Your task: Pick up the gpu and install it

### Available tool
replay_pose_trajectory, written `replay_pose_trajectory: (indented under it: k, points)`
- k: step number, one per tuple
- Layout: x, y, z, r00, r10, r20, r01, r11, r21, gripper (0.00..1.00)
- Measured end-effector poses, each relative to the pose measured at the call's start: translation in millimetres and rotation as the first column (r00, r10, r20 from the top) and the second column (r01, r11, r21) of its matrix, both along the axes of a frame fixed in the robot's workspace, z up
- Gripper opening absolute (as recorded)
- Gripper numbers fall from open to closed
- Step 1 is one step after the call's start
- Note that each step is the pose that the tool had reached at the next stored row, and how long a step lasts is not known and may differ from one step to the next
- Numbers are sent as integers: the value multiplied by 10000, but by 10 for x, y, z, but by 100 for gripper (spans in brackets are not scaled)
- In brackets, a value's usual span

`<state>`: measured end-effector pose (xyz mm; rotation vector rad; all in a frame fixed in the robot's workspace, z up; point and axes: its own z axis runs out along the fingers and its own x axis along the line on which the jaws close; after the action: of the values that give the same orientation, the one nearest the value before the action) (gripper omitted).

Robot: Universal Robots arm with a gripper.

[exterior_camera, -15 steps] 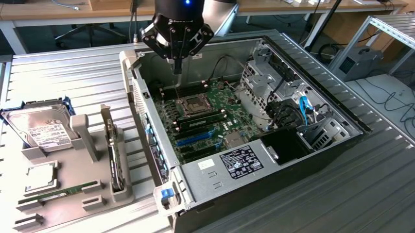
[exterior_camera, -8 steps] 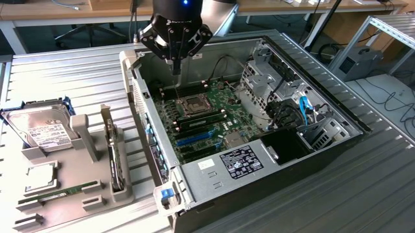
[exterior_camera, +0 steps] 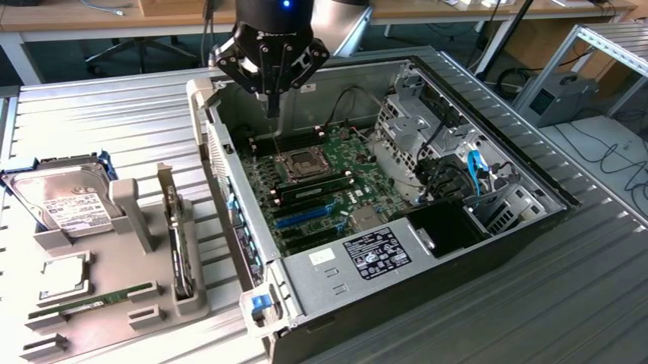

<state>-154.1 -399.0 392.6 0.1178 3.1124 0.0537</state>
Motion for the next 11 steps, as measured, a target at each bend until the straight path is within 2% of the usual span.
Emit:
replay_pose_trajectory:
  k: [11]
  points:
    - [-47, 0, 0, 10000, 0, 0, 0, 10000, 0, 11]
